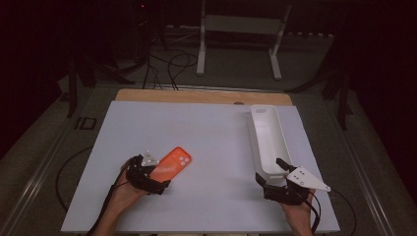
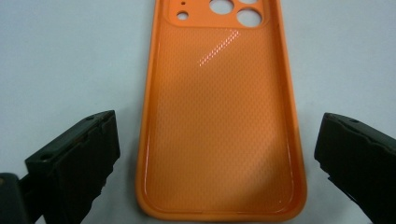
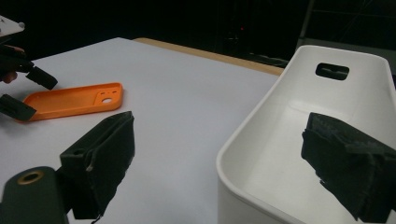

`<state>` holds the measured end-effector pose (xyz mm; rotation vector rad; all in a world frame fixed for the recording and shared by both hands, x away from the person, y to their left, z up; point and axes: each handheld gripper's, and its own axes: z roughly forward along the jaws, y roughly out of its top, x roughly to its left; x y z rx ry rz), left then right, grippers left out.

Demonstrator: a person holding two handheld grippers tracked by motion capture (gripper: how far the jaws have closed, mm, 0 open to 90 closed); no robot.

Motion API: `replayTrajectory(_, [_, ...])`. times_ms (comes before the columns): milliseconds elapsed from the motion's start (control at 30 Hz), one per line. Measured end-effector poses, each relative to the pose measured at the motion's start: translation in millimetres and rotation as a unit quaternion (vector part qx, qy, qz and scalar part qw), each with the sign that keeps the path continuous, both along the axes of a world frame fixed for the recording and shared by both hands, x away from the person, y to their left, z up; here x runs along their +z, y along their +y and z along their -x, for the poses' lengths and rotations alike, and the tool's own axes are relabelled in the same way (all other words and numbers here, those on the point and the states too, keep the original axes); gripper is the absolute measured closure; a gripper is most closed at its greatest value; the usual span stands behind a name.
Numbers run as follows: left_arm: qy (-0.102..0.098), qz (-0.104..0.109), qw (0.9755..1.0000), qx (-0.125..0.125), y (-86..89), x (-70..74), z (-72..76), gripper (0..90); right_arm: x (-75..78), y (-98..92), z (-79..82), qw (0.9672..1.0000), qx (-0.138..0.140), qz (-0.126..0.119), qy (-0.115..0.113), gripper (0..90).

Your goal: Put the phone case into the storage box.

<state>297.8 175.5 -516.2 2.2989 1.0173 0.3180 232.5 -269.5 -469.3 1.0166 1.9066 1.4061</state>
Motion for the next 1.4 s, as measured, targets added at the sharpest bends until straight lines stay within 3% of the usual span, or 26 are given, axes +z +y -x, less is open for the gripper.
replayTrajectory(567, [0.01,-0.013,0.9999,0.001,-2.5,-2.4,0.0,10.8,0.1,0.6,0.0,1.0,0.0,0.001,0.0,9.7])
replayTrajectory(867, [0.029,-0.036,0.9989,-0.001,-7.4,0.8,-4.2,11.5,-0.1,2.0,-0.2,1.0,-0.001,0.002,0.002,9.7])
replayTrajectory(933, [0.029,-0.036,0.9989,-0.007,-7.1,2.0,-3.7,16.0,0.0,2.4,-0.2,1.0,0.0,0.003,0.002,9.7])
replayTrajectory(1267, [0.012,-0.033,0.9993,-0.013,-6.9,2.5,-1.1,16.9,-0.1,1.2,-0.7,1.0,-0.001,0.002,0.003,9.7])
replayTrajectory(1400, [-0.006,-0.036,0.9993,-0.007,-6.7,4.9,-0.7,16.9,0.0,0.9,-0.7,1.0,-0.002,0.002,0.003,9.7])
